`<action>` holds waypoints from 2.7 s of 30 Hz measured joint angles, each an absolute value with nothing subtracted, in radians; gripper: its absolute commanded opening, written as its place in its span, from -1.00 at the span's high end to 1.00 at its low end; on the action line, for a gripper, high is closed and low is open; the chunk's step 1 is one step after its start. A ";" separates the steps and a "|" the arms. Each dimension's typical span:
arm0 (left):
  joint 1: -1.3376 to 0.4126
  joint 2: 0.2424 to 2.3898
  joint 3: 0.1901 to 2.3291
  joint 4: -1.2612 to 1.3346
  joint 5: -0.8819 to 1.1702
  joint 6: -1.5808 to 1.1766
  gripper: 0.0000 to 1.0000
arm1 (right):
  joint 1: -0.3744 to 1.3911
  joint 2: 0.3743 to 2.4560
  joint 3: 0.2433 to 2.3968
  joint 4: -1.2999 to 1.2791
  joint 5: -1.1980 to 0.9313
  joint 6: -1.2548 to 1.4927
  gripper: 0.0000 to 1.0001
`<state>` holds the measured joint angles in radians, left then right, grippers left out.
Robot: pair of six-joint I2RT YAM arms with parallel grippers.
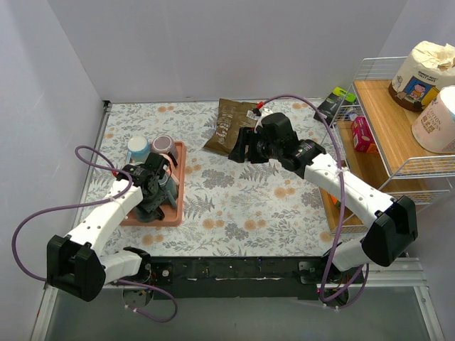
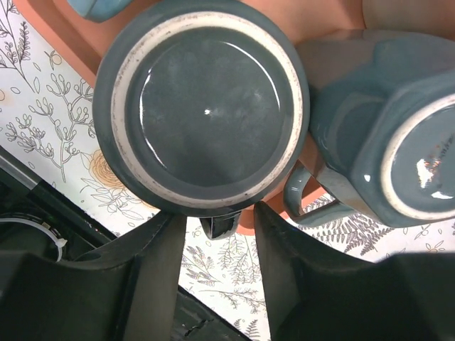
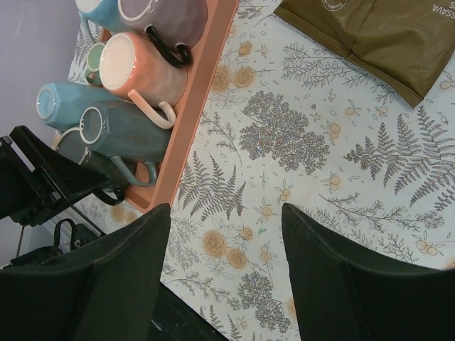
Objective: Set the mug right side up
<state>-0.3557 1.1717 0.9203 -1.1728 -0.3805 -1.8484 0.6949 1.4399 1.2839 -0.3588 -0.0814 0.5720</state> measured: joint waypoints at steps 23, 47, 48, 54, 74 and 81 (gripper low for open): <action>-0.377 1.171 0.866 -1.140 -0.406 -1.881 1.00 | 0.654 1.440 1.280 -0.373 -0.081 0.567 -0.37; -0.382 1.029 1.306 -1.354 -0.314 -1.988 1.00 | 0.643 1.440 1.320 -0.402 -0.187 0.588 -0.53; -0.382 1.028 1.334 -1.345 -0.307 -1.985 1.00 | 0.641 1.440 1.320 -0.391 -0.215 0.598 -0.53; -0.382 1.027 1.383 -1.168 -0.239 -1.880 1.00 | 0.634 1.440 1.320 -0.297 -0.387 0.693 -0.52; -0.383 1.078 1.296 -0.196 0.254 -1.681 1.00 | 0.671 1.406 1.262 0.328 -0.525 1.320 -0.59; -0.395 1.106 1.283 -0.053 0.328 -1.729 1.00 | 0.694 1.415 1.259 0.519 -0.500 1.405 -0.52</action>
